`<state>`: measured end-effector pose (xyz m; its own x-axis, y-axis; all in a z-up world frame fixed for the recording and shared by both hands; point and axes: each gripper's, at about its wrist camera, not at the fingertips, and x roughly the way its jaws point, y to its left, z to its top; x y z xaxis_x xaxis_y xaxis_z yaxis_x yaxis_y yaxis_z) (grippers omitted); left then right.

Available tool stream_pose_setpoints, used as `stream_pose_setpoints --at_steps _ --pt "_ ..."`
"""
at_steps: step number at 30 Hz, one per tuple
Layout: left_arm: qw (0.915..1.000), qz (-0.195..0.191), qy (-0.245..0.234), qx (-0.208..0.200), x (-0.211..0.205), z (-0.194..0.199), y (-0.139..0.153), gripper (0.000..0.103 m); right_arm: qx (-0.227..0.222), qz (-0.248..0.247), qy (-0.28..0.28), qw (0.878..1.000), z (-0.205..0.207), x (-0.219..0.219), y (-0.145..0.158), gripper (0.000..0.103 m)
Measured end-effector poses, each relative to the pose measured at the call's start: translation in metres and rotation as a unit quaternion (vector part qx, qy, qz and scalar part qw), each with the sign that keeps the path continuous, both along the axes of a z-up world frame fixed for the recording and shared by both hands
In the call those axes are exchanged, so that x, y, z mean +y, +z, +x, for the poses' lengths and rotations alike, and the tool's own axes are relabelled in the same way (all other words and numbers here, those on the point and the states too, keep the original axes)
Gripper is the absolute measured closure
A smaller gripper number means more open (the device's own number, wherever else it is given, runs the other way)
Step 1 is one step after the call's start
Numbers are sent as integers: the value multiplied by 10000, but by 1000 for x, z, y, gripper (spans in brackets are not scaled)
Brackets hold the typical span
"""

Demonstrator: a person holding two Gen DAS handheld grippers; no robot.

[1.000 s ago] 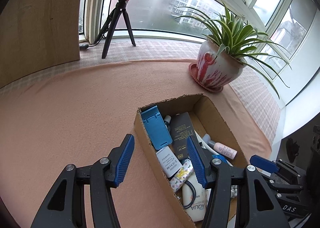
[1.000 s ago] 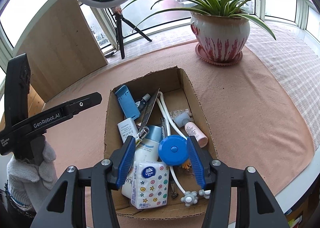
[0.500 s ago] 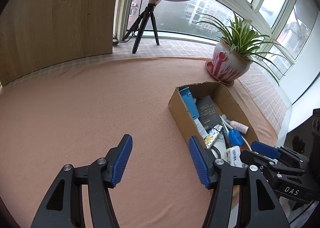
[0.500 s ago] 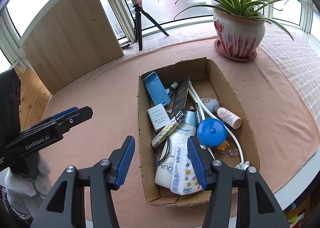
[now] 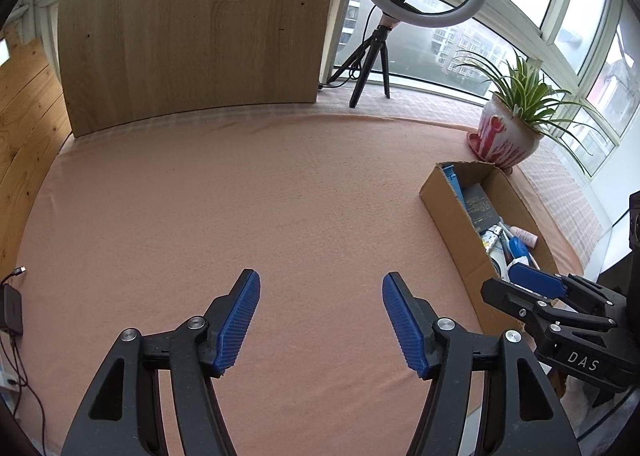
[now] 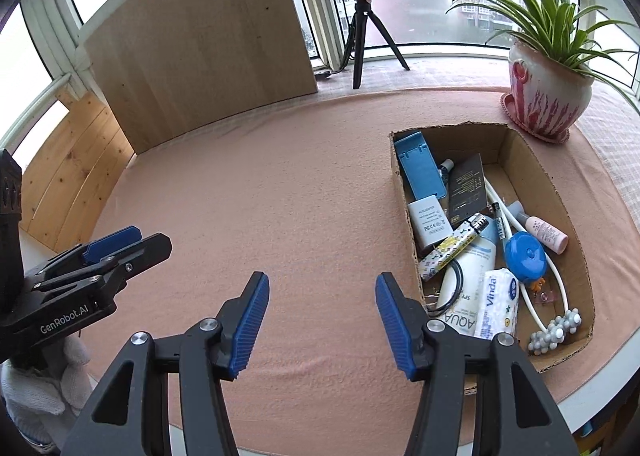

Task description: Organize objects

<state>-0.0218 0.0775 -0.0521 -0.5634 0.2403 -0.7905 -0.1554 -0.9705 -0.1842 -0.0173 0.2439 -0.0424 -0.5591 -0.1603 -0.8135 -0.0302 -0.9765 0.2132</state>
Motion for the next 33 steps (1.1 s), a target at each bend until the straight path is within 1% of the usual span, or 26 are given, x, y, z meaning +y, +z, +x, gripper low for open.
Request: stream_pose_setpoints --at_steps 7,14,18,22,28,33 --pt "9991 -104 393 -151 -41 19 -11 27 50 134 248 9996 0 -36 -5 49" --pt "9973 -188 678 -221 -67 35 -16 25 117 272 397 9988 2 -62 -9 47" --pt "9965 -226 771 -210 -74 37 -15 23 196 376 495 9979 3 -74 -8 47" --pt "9960 -240 841 -198 -79 36 -12 19 264 365 566 9974 4 -84 -6 45" --pt "9956 -284 869 -184 -82 38 -10 19 363 392 560 9970 4 -94 -3 42" --pt "9958 -320 832 -210 -83 38 -11 18 363 433 471 9973 3 -97 -4 42"
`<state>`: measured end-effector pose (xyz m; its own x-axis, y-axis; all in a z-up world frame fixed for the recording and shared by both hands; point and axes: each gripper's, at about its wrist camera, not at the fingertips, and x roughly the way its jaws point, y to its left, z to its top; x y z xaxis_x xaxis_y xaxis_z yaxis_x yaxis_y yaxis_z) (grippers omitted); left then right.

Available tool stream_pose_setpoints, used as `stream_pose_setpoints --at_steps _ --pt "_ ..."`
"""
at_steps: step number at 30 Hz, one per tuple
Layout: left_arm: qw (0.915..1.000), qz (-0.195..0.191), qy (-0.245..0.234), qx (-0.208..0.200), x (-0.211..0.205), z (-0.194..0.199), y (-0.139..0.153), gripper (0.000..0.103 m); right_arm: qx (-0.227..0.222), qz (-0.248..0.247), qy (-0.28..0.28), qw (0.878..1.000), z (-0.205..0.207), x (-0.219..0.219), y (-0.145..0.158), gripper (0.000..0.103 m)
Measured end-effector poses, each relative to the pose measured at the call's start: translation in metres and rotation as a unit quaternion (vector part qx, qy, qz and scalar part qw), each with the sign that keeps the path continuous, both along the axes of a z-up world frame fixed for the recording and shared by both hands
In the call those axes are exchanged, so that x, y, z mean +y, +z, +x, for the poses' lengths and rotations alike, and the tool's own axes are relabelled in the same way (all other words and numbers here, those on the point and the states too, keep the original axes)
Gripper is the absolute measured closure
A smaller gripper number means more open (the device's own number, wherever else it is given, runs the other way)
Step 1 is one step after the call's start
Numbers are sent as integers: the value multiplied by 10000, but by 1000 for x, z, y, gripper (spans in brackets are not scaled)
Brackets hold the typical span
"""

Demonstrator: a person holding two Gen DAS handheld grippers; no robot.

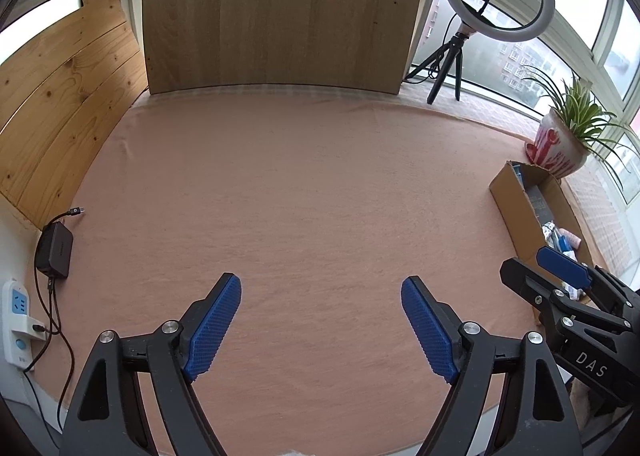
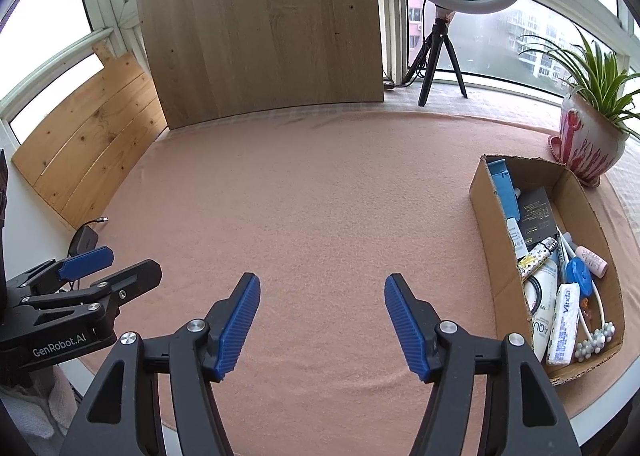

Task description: Organize objects

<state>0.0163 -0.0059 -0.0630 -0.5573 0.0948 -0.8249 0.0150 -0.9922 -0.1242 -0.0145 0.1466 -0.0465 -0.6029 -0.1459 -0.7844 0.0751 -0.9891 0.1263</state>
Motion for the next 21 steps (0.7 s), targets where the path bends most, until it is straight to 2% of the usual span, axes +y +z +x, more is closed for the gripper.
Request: stream_pose_setpoints --at_steps 21 --pt "9999 47 -55 -132 -2 -16 -10 16 -11 159 -195 9997 -6 -4 -2 41"
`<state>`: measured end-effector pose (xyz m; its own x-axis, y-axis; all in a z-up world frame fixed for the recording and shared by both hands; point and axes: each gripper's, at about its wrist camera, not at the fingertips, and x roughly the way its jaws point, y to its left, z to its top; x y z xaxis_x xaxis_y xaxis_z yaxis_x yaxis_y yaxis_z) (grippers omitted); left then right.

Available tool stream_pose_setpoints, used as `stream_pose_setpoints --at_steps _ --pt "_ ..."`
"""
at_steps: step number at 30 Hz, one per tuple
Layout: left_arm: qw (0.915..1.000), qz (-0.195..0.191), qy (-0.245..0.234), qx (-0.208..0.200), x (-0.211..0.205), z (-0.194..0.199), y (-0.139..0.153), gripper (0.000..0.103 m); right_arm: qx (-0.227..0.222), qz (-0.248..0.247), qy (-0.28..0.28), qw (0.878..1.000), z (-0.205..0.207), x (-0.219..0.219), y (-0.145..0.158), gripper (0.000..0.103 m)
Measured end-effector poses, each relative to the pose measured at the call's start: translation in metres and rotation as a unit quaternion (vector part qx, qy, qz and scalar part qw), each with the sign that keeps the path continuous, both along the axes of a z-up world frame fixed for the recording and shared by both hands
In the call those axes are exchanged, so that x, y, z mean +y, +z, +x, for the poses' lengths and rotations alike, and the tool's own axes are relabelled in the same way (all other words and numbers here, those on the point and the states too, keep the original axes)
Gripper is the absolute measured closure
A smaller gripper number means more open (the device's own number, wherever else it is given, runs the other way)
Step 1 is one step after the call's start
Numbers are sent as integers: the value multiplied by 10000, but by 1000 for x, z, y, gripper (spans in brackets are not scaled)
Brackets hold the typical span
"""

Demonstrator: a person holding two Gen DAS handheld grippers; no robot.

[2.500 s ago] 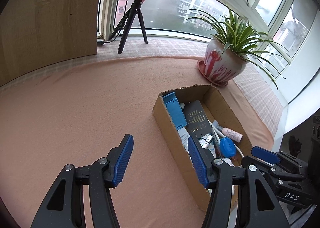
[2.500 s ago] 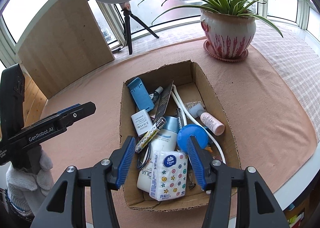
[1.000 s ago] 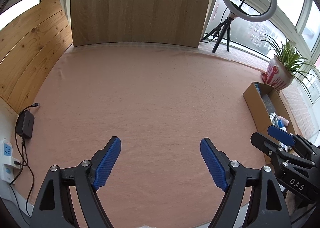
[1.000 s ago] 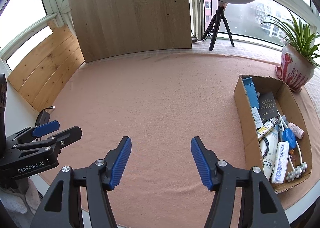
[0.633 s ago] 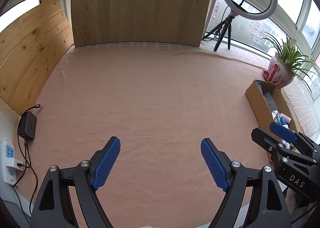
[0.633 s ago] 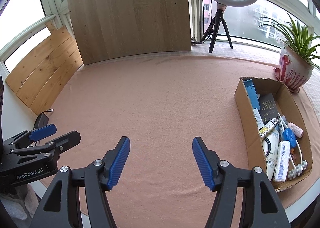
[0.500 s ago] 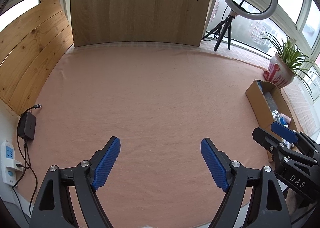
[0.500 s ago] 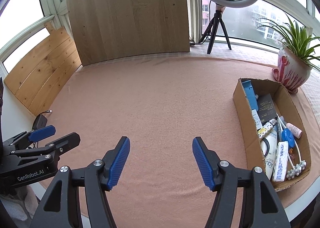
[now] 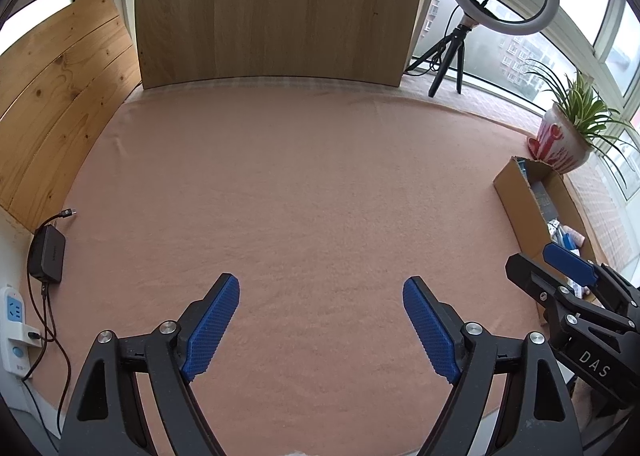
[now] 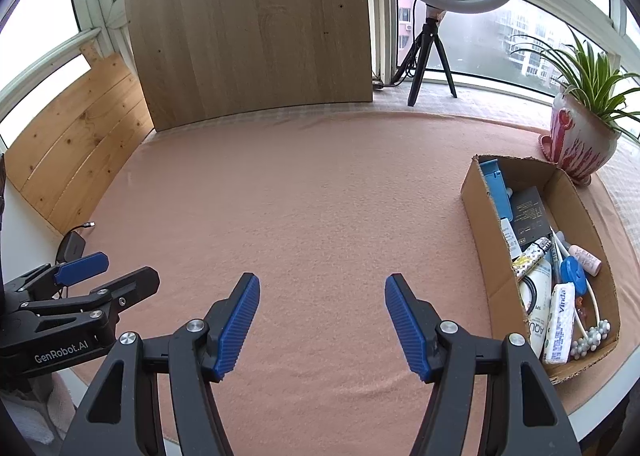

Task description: Organize objects

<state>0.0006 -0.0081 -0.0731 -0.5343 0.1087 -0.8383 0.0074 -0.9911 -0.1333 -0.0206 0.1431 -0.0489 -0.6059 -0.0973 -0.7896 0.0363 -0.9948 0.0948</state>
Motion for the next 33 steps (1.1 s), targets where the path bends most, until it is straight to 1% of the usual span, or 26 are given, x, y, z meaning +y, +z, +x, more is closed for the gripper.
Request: stream_pose_setpoints --at_steps 7,33 --pt "10000 37 75 -48 -1 -4 -4 14 -32 13 29 10000 -4 0 -3 41" --pt "9999 2 124 -88 1 -15 -11 13 -169 34 28 9998 -16 6 -11 41"
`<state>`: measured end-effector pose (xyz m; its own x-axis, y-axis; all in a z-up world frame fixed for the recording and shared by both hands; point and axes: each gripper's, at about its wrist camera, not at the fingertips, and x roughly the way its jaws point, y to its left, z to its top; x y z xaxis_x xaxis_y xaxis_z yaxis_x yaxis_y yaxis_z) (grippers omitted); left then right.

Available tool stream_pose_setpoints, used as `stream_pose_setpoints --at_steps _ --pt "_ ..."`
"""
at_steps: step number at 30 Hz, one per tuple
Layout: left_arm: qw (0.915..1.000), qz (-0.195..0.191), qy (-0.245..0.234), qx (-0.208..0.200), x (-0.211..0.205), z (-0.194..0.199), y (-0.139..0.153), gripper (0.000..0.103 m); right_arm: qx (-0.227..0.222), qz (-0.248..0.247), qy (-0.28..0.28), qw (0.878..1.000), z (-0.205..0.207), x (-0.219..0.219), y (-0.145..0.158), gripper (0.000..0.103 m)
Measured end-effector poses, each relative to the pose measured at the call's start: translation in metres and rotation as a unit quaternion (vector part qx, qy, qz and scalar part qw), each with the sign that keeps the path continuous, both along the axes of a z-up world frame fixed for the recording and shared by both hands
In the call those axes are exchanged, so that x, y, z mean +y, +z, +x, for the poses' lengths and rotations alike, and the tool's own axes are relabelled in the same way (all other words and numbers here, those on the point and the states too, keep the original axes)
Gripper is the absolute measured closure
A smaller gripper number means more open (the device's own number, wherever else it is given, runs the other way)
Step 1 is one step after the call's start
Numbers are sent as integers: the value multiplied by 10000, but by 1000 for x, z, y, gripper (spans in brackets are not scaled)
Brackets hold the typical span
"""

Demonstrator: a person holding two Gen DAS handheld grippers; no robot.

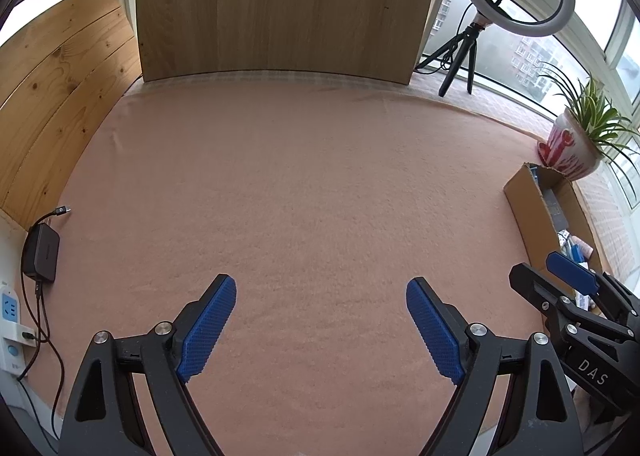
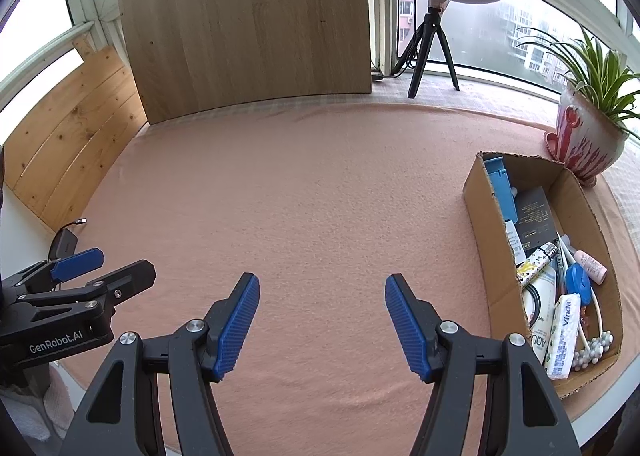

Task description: Organize objects

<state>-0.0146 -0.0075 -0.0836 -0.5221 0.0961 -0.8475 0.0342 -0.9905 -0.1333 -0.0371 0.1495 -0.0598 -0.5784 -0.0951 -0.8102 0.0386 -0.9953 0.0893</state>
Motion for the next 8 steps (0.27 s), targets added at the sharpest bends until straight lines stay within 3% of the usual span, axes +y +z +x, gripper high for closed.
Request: stream_pose_setpoints --at_steps 8 --pt "10000 -31 0 -8 -2 -9 -10 11 -67 -3 -28 10000 -3 0 -4 41"
